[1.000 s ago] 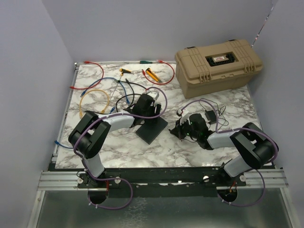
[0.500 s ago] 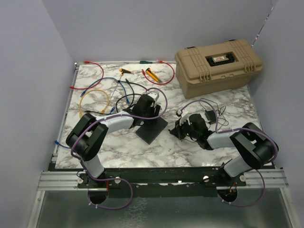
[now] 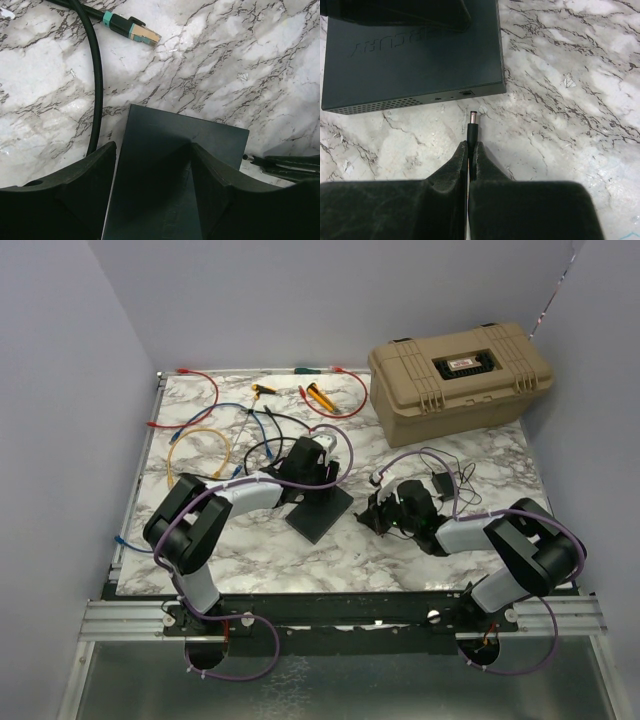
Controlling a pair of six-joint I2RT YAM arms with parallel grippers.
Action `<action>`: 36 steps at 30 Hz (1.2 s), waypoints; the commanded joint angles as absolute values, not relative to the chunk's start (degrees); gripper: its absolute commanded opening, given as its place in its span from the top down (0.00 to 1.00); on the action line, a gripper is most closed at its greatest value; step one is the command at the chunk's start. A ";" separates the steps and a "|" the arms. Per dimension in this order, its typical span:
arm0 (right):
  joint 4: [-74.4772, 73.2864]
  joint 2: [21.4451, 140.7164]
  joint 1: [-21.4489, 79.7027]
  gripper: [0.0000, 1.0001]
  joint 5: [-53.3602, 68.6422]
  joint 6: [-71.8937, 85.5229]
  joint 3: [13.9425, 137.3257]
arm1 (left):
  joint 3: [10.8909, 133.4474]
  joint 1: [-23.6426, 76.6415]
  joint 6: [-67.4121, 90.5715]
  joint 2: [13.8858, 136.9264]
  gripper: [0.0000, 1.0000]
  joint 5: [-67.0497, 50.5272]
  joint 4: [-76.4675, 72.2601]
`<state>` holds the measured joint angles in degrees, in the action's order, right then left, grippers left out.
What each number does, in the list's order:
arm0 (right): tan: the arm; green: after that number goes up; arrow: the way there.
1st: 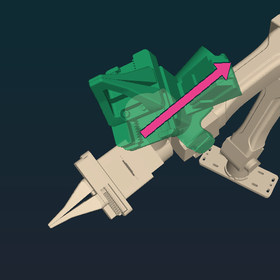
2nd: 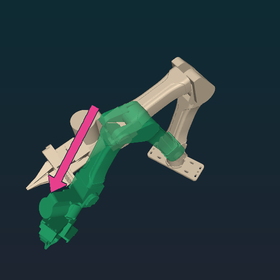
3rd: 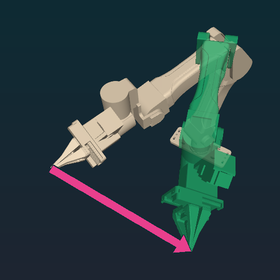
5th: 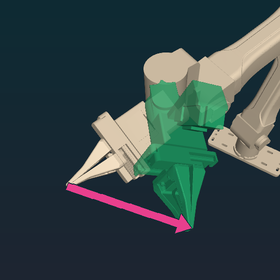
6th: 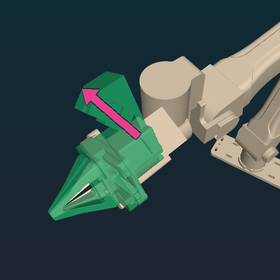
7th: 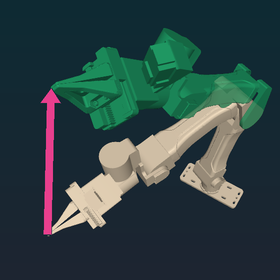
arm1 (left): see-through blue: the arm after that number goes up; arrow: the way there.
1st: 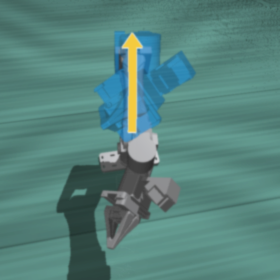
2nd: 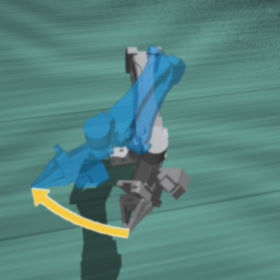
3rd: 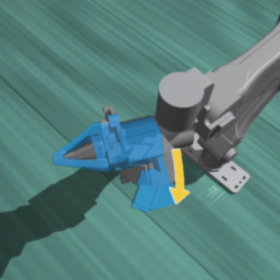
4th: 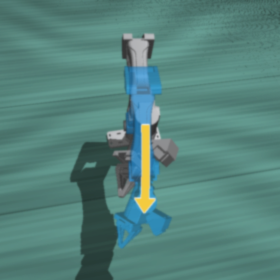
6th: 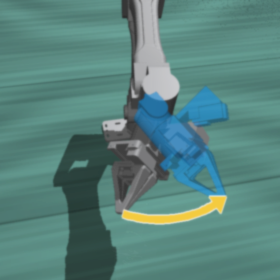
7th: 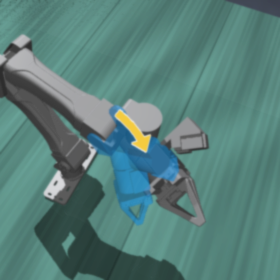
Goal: Insert the plug into the switch port
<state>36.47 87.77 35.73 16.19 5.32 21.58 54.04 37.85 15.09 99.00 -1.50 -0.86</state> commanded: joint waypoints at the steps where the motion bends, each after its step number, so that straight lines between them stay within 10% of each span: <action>1: 38.92 88.02 36.29 0.99 15.44 3.56 22.62 | 53.97 37.45 13.65 102.76 0.38 -4.18 1.49; 36: 34.14 88.20 37.56 0.99 15.44 4.26 24.40 | 53.79 36.76 12.81 104.59 0.38 -2.80 2.90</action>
<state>36.03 88.77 36.86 16.12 3.60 24.05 55.09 37.08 14.79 101.19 -3.86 -3.77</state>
